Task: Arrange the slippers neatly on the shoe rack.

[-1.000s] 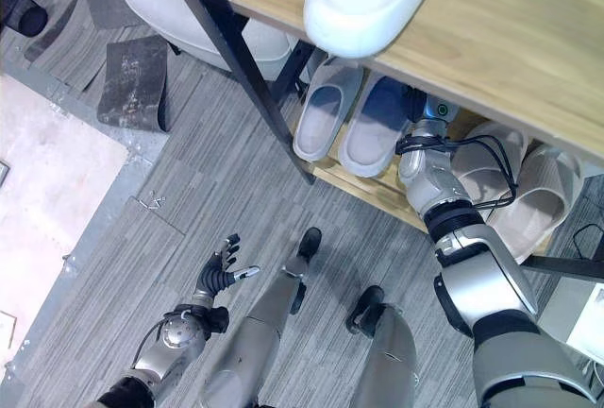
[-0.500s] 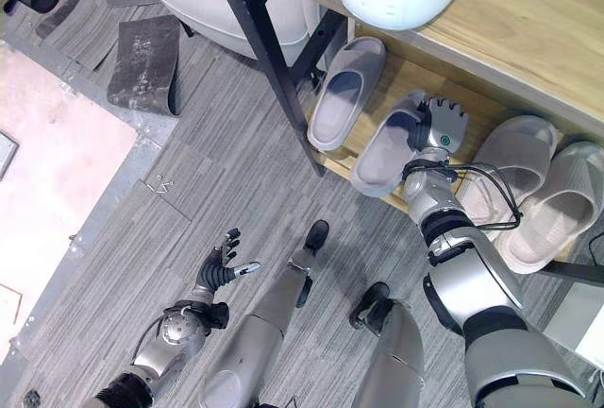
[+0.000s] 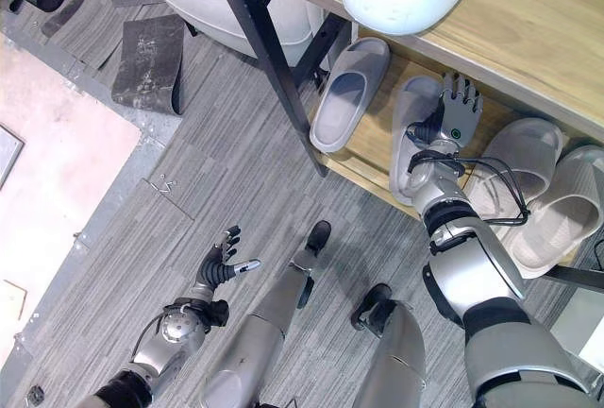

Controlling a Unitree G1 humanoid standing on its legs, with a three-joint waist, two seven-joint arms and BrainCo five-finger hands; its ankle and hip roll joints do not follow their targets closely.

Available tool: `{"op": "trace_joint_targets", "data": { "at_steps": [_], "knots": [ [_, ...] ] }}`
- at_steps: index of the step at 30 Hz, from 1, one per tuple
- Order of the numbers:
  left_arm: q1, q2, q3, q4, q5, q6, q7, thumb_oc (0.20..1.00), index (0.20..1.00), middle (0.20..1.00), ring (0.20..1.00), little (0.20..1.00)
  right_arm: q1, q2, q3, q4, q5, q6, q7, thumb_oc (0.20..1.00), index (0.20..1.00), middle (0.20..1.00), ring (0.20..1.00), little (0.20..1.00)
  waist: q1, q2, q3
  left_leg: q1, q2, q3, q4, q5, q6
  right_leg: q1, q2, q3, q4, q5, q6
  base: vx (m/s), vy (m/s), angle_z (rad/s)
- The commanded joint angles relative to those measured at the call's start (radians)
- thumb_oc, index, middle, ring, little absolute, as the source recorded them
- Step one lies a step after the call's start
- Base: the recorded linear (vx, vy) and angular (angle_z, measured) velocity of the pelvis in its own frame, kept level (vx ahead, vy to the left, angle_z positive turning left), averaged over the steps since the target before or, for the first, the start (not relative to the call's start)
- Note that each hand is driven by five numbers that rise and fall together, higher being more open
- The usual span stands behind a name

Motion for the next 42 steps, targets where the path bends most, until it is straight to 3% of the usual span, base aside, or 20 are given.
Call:
{"op": "trace_joint_targets", "data": {
  "at_steps": [1,7,11,16,21,24,26,31,37,42],
  "knots": [
    [-0.027,-0.018,-0.008,-0.009,-0.033,-0.037,0.027,1.0,1.0,1.0,1.0,1.0,-0.037,-0.034,-0.035,-0.199,0.046,-0.065,-0.048,1.0,1.0,1.0,1.0,1.0,0.0,-0.003,0.01,0.056,0.008,0.039,0.169,-0.25,0.037,0.032,0.034,0.096,-0.186,0.119,0.078,0.0,0.0,0.0],
    [-0.032,-0.039,0.001,0.002,-0.031,-0.023,0.055,1.0,1.0,1.0,1.0,1.0,0.086,0.077,-0.194,-0.453,0.13,-0.114,-0.092,1.0,1.0,1.0,1.0,1.0,-0.044,-0.013,0.023,0.084,0.012,0.046,0.147,-0.253,0.04,0.064,0.037,0.096,-0.215,0.128,0.08,0.0,0.007,-0.05],
    [-0.032,-0.032,-0.016,0.002,-0.031,-0.017,0.057,1.0,1.0,1.0,1.0,1.0,0.105,0.159,-0.296,-0.346,0.347,-0.184,-0.07,1.0,1.0,1.0,1.0,1.0,-0.045,-0.008,0.025,0.098,0.011,0.052,0.133,-0.251,0.041,0.08,0.035,0.095,-0.228,0.133,0.082,-0.01,0.002,-0.05],
    [-0.025,-0.011,-0.013,-0.021,-0.03,-0.007,0.062,1.0,1.0,1.0,1.0,1.0,0.104,0.173,-0.317,-0.253,0.471,-0.215,-0.049,1.0,1.0,1.0,1.0,1.0,-0.039,0.003,0.029,0.107,0.012,0.056,0.128,-0.247,0.041,0.087,0.033,0.096,-0.231,0.134,0.082,-0.01,0.005,-0.08],
    [-0.02,-0.011,-0.012,-0.023,-0.031,0.0,0.058,1.0,1.0,1.0,1.0,1.0,0.106,0.218,-0.338,-0.193,0.586,-0.244,0.007,1.0,1.0,1.0,1.0,1.0,-0.041,0.01,0.029,0.114,0.013,0.057,0.133,-0.25,0.042,0.093,0.033,0.099,-0.231,0.132,0.082,0.0,0.0,0.0],
    [-0.029,-0.01,-0.012,-0.024,-0.035,0.004,0.053,1.0,1.0,1.0,1.0,1.0,0.109,0.25,-0.342,-0.152,0.688,-0.268,0.08,1.0,1.0,1.0,1.0,1.0,-0.036,0.014,0.029,0.114,0.014,0.058,0.134,-0.25,0.042,0.095,0.036,0.098,-0.235,0.133,0.085,0.0,0.0,0.0],
    [-0.044,-0.006,-0.019,-0.009,-0.035,0.015,0.039,1.0,1.0,1.0,1.0,1.0,0.085,0.277,-0.353,-0.074,0.853,-0.276,0.18,1.0,1.0,1.0,1.0,1.0,-0.024,0.017,0.03,0.114,0.015,0.056,0.135,-0.25,0.04,0.096,0.035,0.094,-0.237,0.133,0.085,0.0,0.0,0.0],
    [-0.055,-0.008,-0.025,0.019,-0.042,0.029,0.016,1.0,1.0,1.0,1.0,1.0,0.025,0.326,-0.338,0.011,1.025,-0.269,0.274,1.0,1.0,1.0,1.0,1.0,-0.001,0.015,0.031,0.128,0.02,0.052,0.121,-0.247,0.036,0.104,0.042,0.091,-0.244,0.132,0.083,0.01,-0.028,-0.02],
    [-0.056,-0.006,-0.021,0.023,-0.053,0.035,-0.003,1.0,1.0,1.0,1.0,1.0,-0.022,0.342,-0.34,0.029,1.118,-0.268,0.327,1.0,1.0,1.0,1.0,1.0,0.021,0.018,0.033,0.129,0.018,0.048,0.12,-0.245,0.035,0.108,0.042,0.087,-0.245,0.13,0.083,0.0,-0.019,-0.02],
    [-0.054,0.003,-0.027,0.025,-0.05,0.036,-0.015,1.0,1.0,1.0,1.0,1.0,-0.09,0.27,-0.372,0.056,1.188,-0.279,0.346,1.0,1.0,1.0,1.0,1.0,0.047,0.025,0.035,0.127,0.014,0.042,0.12,-0.243,0.034,0.115,0.039,0.08,-0.247,0.125,0.086,0.0,-0.015,0.0]
  ]
}}
